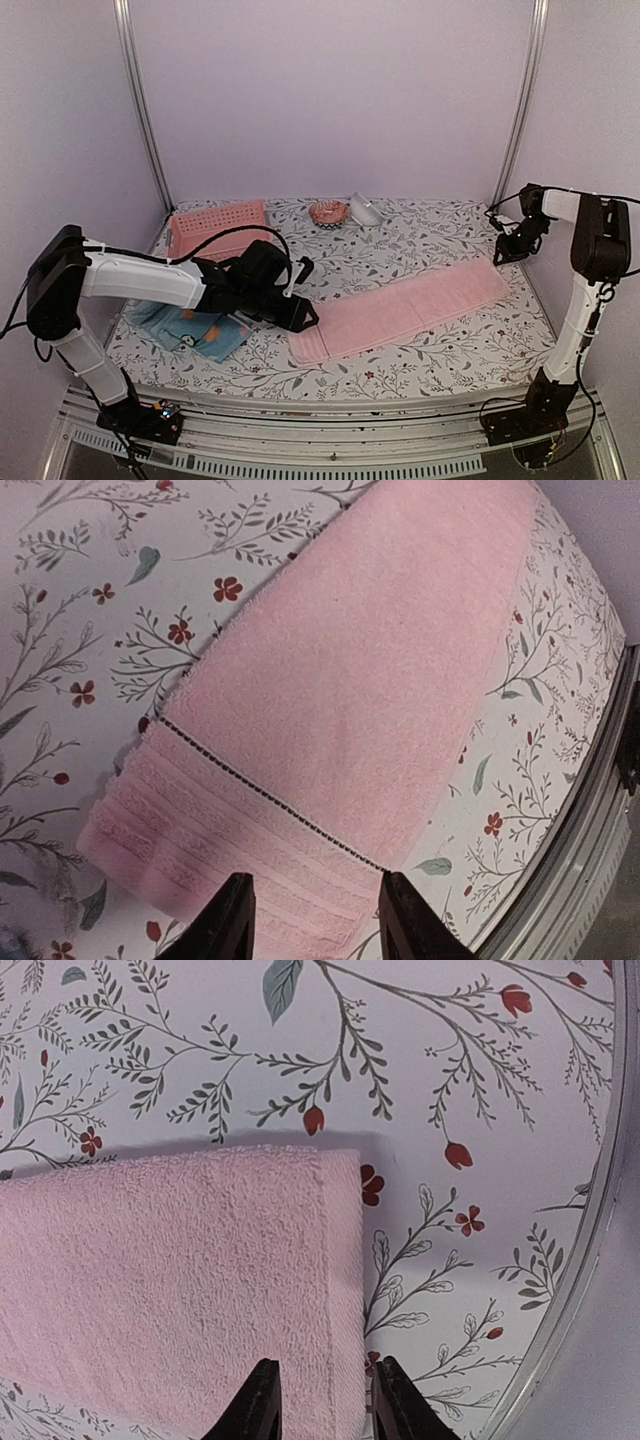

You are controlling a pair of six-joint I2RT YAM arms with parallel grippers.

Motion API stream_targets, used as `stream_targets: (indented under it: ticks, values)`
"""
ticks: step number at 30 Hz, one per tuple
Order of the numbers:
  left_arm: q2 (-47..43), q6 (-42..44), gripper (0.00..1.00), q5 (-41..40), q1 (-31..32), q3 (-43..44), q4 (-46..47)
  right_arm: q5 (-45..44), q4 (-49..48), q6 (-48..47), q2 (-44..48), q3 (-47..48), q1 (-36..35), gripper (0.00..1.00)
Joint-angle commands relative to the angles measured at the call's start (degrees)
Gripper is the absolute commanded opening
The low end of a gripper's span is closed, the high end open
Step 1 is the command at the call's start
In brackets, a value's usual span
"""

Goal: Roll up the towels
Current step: Pick up the towel from the center of the board.

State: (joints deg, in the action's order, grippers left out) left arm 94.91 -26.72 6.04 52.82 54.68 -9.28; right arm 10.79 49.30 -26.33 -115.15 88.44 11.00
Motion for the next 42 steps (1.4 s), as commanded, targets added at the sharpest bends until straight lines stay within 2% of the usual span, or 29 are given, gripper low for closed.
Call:
stream_targets:
  ticks: [1,7,20,26,29,35,42]
  values:
    - [1.7,-4.8,0.45,1.7,-2.3,-3.0,8.5,0.0,-0.1,-0.6,-1.9,-1.3,-0.1,0.32]
    - [3.7,-4.7,0.41,3.6,-2.4,-1.6,8.8,-1.3,-0.1,-0.8,-4.6,0.0,-0.1,0.32]
    - [4.3,-3.4,0.41,2.7,-2.5,0.0,6.7,-5.6,-1.1,-1.3,-7.5,-2.4,-1.1,0.31]
    - [4.2,-3.2,0.41,1.7,-2.7,-0.1,6.3,-4.3,-0.6,-1.5,-8.6,-3.6,-1.8,0.31]
    - [4.0,-3.1,0.41,1.4,-2.7,-0.3,6.1,-2.7,-0.4,-1.8,-9.6,-4.0,-1.7,0.25]
    - [3.1,-2.9,0.41,0.0,-2.7,-1.3,5.9,-0.4,-0.7,-2.4,-9.8,-4.9,-1.6,0.04]
    - [1.6,-3.3,0.41,-2.2,-3.0,-2.4,5.5,-0.7,1.6,-0.8,-4.1,-2.3,-1.1,0.02]
